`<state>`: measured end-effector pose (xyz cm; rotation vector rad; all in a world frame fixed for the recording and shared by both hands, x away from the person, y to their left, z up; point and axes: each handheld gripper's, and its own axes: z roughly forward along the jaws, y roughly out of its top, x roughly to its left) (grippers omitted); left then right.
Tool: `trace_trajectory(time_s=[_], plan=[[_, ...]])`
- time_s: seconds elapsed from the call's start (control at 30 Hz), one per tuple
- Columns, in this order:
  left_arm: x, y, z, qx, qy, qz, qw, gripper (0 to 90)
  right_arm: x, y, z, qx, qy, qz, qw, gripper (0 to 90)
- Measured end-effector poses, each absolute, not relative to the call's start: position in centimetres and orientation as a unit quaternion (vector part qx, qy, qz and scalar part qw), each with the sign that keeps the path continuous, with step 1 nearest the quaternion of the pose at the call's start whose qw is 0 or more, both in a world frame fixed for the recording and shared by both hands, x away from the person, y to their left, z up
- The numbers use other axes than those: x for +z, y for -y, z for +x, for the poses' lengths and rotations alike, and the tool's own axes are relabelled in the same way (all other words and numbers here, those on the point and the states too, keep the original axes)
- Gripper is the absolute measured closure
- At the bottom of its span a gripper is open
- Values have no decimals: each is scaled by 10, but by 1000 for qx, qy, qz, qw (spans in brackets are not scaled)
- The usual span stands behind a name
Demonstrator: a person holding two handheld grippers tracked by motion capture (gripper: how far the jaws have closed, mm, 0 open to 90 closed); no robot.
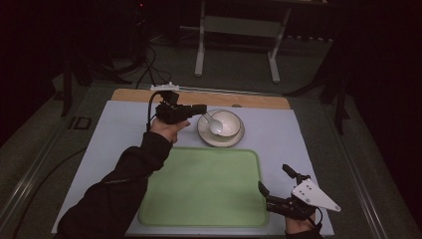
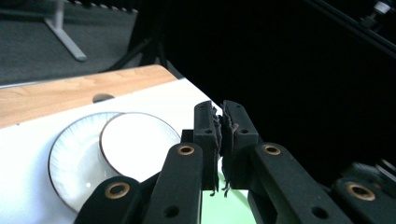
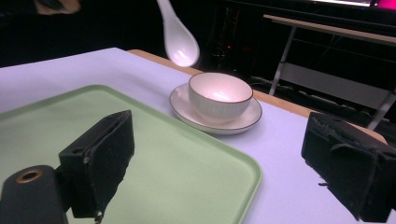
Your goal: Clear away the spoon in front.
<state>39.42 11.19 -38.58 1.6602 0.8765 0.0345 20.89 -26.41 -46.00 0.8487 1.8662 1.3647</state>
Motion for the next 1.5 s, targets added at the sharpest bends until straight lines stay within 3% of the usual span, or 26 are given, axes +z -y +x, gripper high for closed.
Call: trace_trajectory(time_s=[0.57, 1.5], plan=[[-365, -156, 356, 6, -340, 761, 553, 847, -460, 260, 210, 521, -717, 324, 332, 95], [-401, -175, 325, -93, -256, 846, 459, 846, -461, 257, 211, 517, -719, 322, 333, 95]])
